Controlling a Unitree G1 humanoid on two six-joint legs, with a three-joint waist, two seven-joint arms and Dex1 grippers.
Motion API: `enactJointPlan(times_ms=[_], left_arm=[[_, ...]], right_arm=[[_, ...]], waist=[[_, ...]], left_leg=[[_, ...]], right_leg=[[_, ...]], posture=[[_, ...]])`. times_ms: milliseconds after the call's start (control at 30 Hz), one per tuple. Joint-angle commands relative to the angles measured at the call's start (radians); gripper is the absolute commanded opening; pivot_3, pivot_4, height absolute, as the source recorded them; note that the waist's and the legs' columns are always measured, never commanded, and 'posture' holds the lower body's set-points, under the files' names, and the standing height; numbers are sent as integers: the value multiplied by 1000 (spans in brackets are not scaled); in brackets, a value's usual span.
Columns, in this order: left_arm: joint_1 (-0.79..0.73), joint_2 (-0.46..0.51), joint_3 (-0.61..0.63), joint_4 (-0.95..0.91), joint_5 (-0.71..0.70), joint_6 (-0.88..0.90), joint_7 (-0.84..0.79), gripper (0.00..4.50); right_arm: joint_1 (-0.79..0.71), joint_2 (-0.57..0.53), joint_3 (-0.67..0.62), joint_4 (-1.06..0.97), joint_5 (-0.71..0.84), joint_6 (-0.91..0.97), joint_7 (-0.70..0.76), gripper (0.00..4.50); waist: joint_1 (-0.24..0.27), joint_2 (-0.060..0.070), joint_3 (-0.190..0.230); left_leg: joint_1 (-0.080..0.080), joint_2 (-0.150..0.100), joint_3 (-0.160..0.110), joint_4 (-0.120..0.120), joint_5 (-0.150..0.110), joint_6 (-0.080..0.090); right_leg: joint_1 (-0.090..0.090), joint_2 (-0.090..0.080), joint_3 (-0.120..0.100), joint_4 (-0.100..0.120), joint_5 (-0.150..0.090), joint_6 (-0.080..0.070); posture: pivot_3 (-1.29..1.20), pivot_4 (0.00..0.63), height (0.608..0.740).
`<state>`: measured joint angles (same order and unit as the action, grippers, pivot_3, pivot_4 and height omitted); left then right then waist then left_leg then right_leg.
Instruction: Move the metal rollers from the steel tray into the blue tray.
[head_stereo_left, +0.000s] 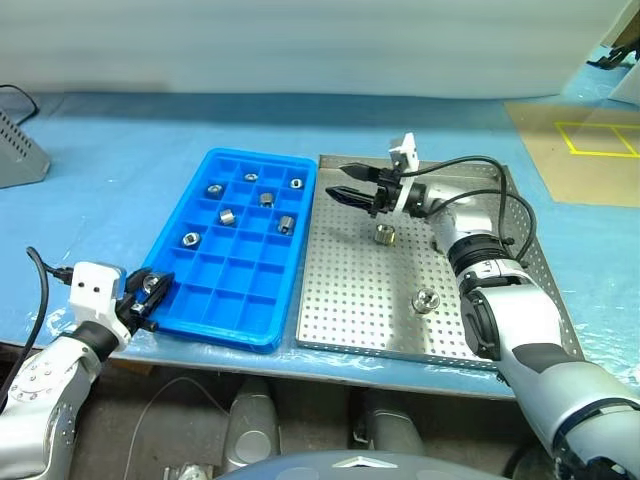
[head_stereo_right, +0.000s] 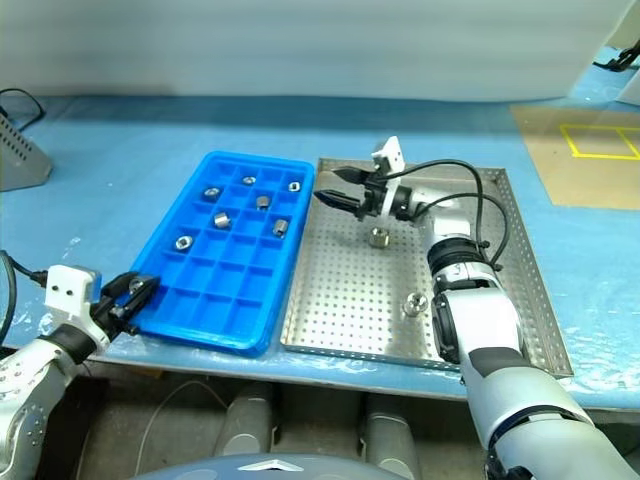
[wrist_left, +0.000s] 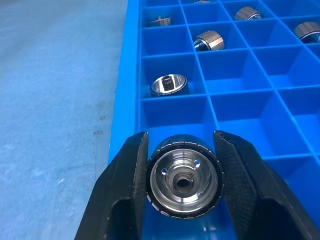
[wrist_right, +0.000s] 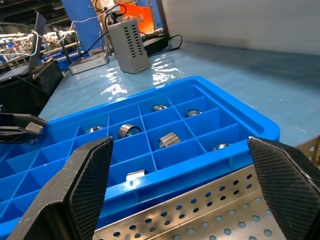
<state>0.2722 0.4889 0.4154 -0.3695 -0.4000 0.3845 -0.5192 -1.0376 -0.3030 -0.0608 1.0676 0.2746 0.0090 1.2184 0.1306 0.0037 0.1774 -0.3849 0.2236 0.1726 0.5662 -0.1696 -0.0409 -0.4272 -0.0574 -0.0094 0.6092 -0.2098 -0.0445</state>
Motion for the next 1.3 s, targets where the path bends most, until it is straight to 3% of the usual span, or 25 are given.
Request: enactJointPlan(times_ms=[33, 233, 567, 933, 1300], left_arm=[[15, 13, -20, 112, 36, -37, -29, 2435], [6, 49, -34, 165, 42, -91, -79, 4465], [-131, 66, -75, 39, -112, -49, -172, 4491], [-487, 41, -278, 335, -18, -92, -245, 4491], [-749, -63, -413, 525, 49, -122, -305, 4491]], right_arm=[[-3, -11, -27, 2, -1, -33, 6, 4500], [-2, -16, -40, 27, -11, -54, 1, 4500], [16, -30, -67, 1, -7, -56, 0, 4500], [174, -123, -131, -230, 41, 1, -57, 4500], [447, -255, -211, -805, 164, 315, -221, 4500]], waist=[[-3, 4, -3], [-7, 11, -7], [-4, 9, -6], [-48, 8, -6], [-115, 6, -6]], left_leg=[[0, 0, 0, 0, 0, 0], [3, 0, 1, -3, 0, 0], [0, 0, 2, -2, 1, 0], [-1, 0, 4, 2, 3, 1], [1, -1, 4, 5, 3, 1]], right_leg=[[0, 0, 0, 0, 0, 0], [0, 0, 1, 1, 0, 0], [-1, 0, 0, 0, 0, 0], [-3, 0, 3, 5, 0, 0], [-3, 1, 6, 7, 0, 0]], posture=[[210, 150, 740], [197, 150, 740], [108, 150, 740], [-138, 150, 740], [-337, 150, 740]])
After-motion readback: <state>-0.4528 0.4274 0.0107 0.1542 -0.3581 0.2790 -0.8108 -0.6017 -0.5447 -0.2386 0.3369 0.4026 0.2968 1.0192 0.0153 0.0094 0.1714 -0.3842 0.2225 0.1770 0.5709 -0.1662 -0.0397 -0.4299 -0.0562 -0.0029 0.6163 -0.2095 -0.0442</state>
